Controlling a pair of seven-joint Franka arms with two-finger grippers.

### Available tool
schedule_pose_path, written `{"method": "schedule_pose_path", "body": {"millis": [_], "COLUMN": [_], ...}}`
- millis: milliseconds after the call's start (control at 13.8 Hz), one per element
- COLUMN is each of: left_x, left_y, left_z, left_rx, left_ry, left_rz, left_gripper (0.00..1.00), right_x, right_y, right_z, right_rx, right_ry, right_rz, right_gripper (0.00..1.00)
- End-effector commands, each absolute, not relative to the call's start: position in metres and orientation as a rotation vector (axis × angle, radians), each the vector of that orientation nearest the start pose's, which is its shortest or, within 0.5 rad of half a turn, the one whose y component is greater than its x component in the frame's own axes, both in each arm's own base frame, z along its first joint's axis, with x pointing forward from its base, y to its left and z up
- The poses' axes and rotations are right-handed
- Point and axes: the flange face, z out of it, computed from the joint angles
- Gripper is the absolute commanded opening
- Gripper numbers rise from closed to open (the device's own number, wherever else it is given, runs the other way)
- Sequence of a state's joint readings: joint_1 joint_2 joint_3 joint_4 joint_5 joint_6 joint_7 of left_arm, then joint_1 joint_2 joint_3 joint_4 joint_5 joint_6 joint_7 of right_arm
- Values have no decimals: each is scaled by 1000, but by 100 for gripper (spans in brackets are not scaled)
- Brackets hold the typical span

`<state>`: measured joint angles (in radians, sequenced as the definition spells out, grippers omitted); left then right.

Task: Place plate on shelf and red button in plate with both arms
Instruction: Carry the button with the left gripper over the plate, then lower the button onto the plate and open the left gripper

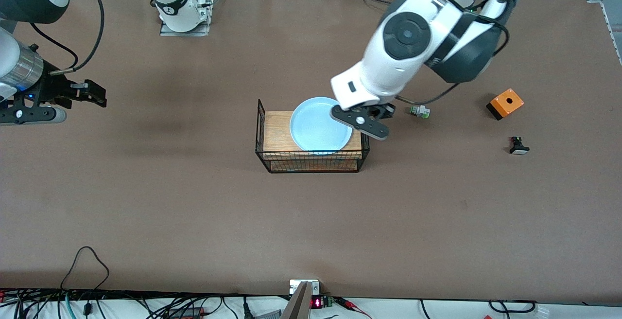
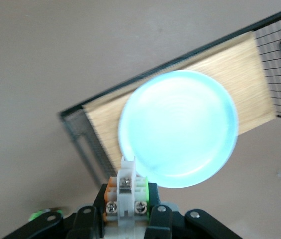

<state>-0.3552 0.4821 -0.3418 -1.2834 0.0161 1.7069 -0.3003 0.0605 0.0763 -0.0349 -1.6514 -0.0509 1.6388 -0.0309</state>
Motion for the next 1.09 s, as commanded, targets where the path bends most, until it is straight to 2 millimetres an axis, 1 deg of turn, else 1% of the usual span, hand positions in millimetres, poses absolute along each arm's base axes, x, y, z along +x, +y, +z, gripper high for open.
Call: {"method": "schedule_pose_path", "body": {"millis": [0, 72, 145, 217, 362, 434, 579, 652, 724, 796, 869, 941, 1014], "left_x": [576, 578, 573, 570, 571, 569, 567, 568, 573, 578, 584, 589, 590], "left_y": [-438, -443, -457, -465, -469, -472, -474, -473, -467, -460, -447, -435, -421], "left_z": [444, 427, 413, 404, 383, 378, 374, 373, 374, 382, 400, 410, 427], "left_rx": [-3243, -3248, -3244, -3244, -3243, -3239, -3237, -3236, -3235, -3242, -3253, -3249, -3234], "left_ry": [527, 525, 550, 554, 546, 549, 551, 551, 555, 532, 500, 475, 451], "left_rz": [146, 159, 160, 152, 173, 186, 194, 196, 188, 175, 146, 157, 171], "left_gripper": [0, 0, 0, 0, 1, 2, 12, 48, 99, 100, 100, 100, 100], "right_x": [585, 595, 606, 610, 610, 610, 612, 613, 614, 614, 614, 614, 613], "right_y": [7, 6, 8, 7, 7, 7, 3, 1, -2, -2, 1, 2, 2], "right_z": [553, 561, 570, 571, 569, 568, 566, 564, 564, 564, 565, 566, 567], "right_rx": [-3206, -3210, -3229, -3235, -3225, -3222, -3203, -3168, -3136, -3121, -3117, -3117, -3117], "right_ry": [-92, -92, -102, -101, -87, -80, -56, -25, 7, 52, 93, 89, 84], "right_rz": [94, 79, 60, 70, 82, 81, 72, 71, 70, 72, 68, 65, 65], "right_gripper": [83, 83, 83, 84, 85, 85, 85, 85, 86, 100, 100, 100, 100]}}
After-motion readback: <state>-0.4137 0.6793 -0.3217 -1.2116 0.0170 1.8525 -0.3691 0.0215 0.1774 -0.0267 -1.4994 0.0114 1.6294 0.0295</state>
